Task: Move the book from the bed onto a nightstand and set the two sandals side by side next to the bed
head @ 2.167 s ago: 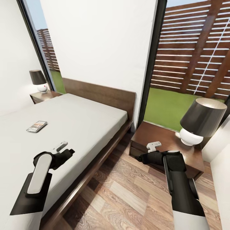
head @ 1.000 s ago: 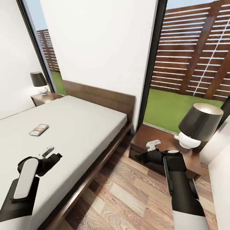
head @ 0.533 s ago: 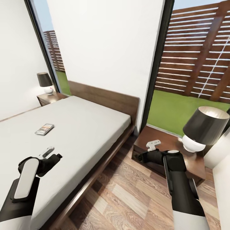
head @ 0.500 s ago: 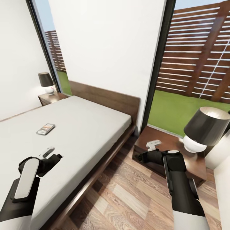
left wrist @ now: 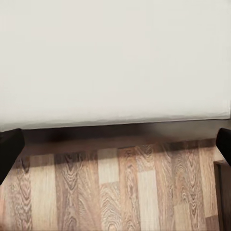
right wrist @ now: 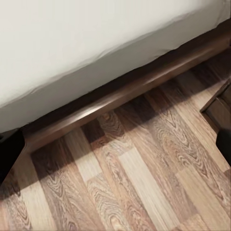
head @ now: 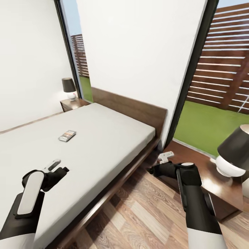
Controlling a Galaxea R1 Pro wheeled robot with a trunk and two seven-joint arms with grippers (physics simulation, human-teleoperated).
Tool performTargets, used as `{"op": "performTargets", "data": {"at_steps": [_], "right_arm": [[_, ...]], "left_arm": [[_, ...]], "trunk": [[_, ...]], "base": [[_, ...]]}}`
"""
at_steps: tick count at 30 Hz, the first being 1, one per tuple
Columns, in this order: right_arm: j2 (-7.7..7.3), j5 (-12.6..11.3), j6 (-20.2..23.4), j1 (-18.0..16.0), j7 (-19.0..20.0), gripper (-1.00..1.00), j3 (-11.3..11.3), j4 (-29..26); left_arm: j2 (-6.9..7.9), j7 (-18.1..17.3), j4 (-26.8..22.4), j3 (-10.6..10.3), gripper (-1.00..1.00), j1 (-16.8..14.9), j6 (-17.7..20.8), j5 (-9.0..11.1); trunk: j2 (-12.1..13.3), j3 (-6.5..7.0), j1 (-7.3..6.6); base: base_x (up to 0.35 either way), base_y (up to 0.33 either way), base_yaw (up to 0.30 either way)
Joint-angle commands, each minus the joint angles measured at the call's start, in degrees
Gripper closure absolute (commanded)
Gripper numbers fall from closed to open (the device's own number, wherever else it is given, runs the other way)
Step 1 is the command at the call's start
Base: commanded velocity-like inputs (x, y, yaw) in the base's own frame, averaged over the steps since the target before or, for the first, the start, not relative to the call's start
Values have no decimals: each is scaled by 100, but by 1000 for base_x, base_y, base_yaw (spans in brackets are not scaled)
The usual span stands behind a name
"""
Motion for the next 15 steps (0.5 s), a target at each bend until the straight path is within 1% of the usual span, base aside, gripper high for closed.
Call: {"op": "performTargets", "data": {"at_steps": [1,3,12,14,15], "right_arm": [[5,52,16,-5,59,-100,-10,-7],[5,52,16,-5,59,-100,-10,-7],[5,52,9,-5,59,-100,-9,-7],[5,52,8,-5,59,-100,-11,-7],[5,52,8,-5,59,-100,-11,-7]], "left_arm": [[1,36,-3,-1,-100,-6,19,55],[-3,-38,1,-5,-100,-7,24,57],[-54,-80,-19,-13,-100,-8,31,20],[-52,-85,-29,-78,-100,-8,36,17],[-52,-85,-29,-78,-100,-8,36,17]], "trunk": [[38,12,-22],[78,30,-44],[78,30,-44],[78,30,-44],[78,30,-44]], "base": [[0,0,276],[0,0,277],[1,0,278],[69,-3,279],[92,-6,279]]}}
